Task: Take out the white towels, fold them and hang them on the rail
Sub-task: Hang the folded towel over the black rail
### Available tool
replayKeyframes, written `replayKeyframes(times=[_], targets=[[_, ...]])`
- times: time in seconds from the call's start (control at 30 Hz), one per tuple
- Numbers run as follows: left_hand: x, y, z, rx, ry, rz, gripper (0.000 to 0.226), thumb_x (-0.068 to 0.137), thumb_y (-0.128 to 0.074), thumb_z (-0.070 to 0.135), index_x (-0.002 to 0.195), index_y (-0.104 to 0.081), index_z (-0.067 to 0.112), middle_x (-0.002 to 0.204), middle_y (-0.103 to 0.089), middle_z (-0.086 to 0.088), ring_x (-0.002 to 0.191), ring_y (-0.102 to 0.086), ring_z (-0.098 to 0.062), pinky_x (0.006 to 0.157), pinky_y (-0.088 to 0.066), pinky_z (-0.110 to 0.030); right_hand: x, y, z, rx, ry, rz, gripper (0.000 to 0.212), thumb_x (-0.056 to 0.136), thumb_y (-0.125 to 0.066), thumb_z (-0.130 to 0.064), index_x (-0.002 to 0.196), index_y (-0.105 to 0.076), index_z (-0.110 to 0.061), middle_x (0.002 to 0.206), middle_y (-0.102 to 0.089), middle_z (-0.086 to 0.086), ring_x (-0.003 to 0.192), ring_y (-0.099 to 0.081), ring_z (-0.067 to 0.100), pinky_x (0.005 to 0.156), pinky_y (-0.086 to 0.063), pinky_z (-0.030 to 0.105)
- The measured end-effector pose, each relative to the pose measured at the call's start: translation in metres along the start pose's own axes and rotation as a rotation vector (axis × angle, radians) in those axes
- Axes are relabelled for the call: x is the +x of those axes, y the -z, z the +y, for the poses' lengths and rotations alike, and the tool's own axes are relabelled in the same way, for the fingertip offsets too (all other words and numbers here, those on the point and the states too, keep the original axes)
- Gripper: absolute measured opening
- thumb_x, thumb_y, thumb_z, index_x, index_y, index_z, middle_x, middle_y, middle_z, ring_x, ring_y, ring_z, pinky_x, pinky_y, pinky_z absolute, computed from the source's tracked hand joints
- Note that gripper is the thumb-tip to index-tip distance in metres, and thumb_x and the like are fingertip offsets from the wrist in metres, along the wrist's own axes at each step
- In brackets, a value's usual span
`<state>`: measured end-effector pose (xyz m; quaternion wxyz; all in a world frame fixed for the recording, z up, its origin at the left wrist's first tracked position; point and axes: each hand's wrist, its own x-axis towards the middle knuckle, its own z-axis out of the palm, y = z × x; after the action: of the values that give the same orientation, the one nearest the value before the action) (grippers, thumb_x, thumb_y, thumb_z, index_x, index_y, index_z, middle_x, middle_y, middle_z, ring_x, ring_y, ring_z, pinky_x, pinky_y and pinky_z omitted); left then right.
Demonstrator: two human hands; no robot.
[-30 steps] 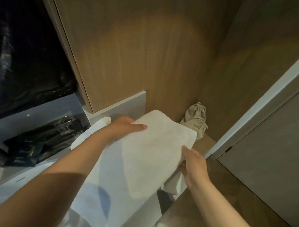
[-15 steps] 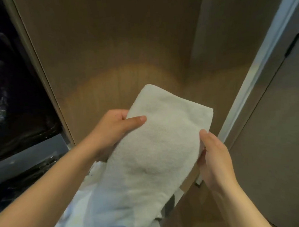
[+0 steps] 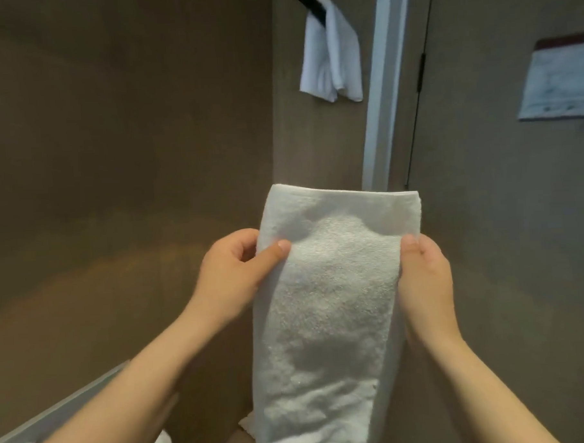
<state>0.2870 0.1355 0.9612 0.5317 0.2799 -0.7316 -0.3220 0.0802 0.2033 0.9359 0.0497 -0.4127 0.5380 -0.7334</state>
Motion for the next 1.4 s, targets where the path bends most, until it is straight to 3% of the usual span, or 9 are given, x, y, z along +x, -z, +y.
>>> replayKeyframes(times=[0.13,0.3,0.43,0.67,0.93,1.03,1.17,1.3,1.4], targets=[[0.018,-0.043,0.014,-0.044,-0.031,0.046,0.029,0.084,-0.073,0.03,0.074,-0.065,0.004,0.067,-0.064,-0.007,0.059,-0.053,-0.011,0.052,-0.04,-0.019,0.033,0.026,0.003,-0.082,0.108,0.122,0.035,0.105,-0.035,-0.022,0.084,-0.053,-0.001,0.079,-0.053,0.019,0.066,-0.041,0.008,0.056,-0.035,0.014],[0.043,-0.085,0.013,-0.121,-0.046,0.064,0.055,0.075,-0.068,0.048,0.081,-0.059,-0.006,0.077,-0.061,-0.026,0.063,-0.053,-0.022,0.059,-0.042,-0.036,0.074,0.04,0.016,-0.197,0.196,0.18,0.038,0.105,-0.032,-0.023,0.068,-0.037,-0.018,0.064,-0.037,-0.005,0.055,-0.035,0.001,0.053,-0.033,0.016],[0.069,-0.109,-0.004,-0.11,-0.073,0.093,0.061,0.081,-0.07,0.047,0.08,-0.05,-0.011,0.074,-0.051,-0.027,0.063,-0.045,-0.021,0.059,-0.037,-0.034,0.11,0.044,0.034,-0.219,0.251,0.211,0.038,0.105,-0.033,-0.024,0.067,-0.037,-0.019,0.061,-0.035,-0.009,0.054,-0.036,0.001,0.053,-0.033,0.015],[0.146,-0.131,-0.033,-0.097,-0.12,0.172,0.072,0.067,-0.062,0.063,0.079,-0.052,-0.008,0.079,-0.052,-0.03,0.063,-0.045,-0.02,0.06,-0.035,-0.036,0.19,0.015,0.057,-0.186,0.359,0.166,0.039,0.105,-0.034,-0.022,0.067,-0.04,-0.022,0.06,-0.039,-0.009,0.054,-0.039,0.0,0.053,-0.035,0.013],[0.238,-0.123,-0.065,0.012,-0.16,0.344,0.047,0.077,-0.061,0.056,0.072,-0.056,0.01,0.077,-0.057,-0.016,0.061,-0.048,-0.014,0.057,-0.036,-0.034,0.283,-0.058,0.082,0.061,0.386,0.054,0.039,0.104,-0.04,-0.025,0.074,-0.053,-0.006,0.067,-0.052,0.012,0.054,-0.04,0.003,0.05,-0.034,0.018],[0.258,-0.117,-0.076,0.056,-0.155,0.41,0.045,0.076,-0.062,0.057,0.072,-0.057,0.013,0.076,-0.059,-0.016,0.061,-0.048,-0.015,0.057,-0.036,-0.034,0.306,-0.085,0.097,0.142,0.395,-0.011,0.039,0.104,-0.041,-0.027,0.069,-0.053,-0.015,0.059,-0.05,-0.005,0.052,-0.043,0.003,0.049,-0.034,0.015],[0.275,-0.109,-0.082,0.104,-0.15,0.5,0.041,0.075,-0.064,0.057,0.073,-0.06,0.017,0.078,-0.061,-0.018,0.063,-0.052,-0.019,0.059,-0.04,-0.037,0.337,-0.117,0.11,0.243,0.394,-0.161,0.036,0.103,-0.044,-0.028,0.073,-0.061,-0.019,0.061,-0.06,-0.008,0.055,-0.051,0.004,0.05,-0.038,0.017],[0.28,-0.109,-0.08,0.219,-0.154,0.635,0.042,0.075,-0.071,0.059,0.074,-0.061,0.019,0.073,-0.062,-0.015,0.059,-0.054,-0.016,0.054,-0.042,-0.034,0.366,-0.146,0.119,0.382,0.425,-0.295,0.035,0.101,-0.046,-0.028,0.074,-0.061,-0.013,0.062,-0.055,0.005,0.054,-0.045,0.007,0.05,-0.034,0.02],[0.28,-0.112,-0.073,0.358,-0.136,0.755,0.037,0.075,-0.066,0.057,0.073,-0.063,0.02,0.071,-0.064,-0.007,0.055,-0.055,-0.011,0.048,-0.042,-0.021,0.383,-0.167,0.12,0.467,0.454,-0.403,0.04,0.1,-0.046,-0.031,0.071,-0.057,-0.007,0.06,-0.05,0.01,0.053,-0.038,0.006,0.049,-0.029,0.022]])
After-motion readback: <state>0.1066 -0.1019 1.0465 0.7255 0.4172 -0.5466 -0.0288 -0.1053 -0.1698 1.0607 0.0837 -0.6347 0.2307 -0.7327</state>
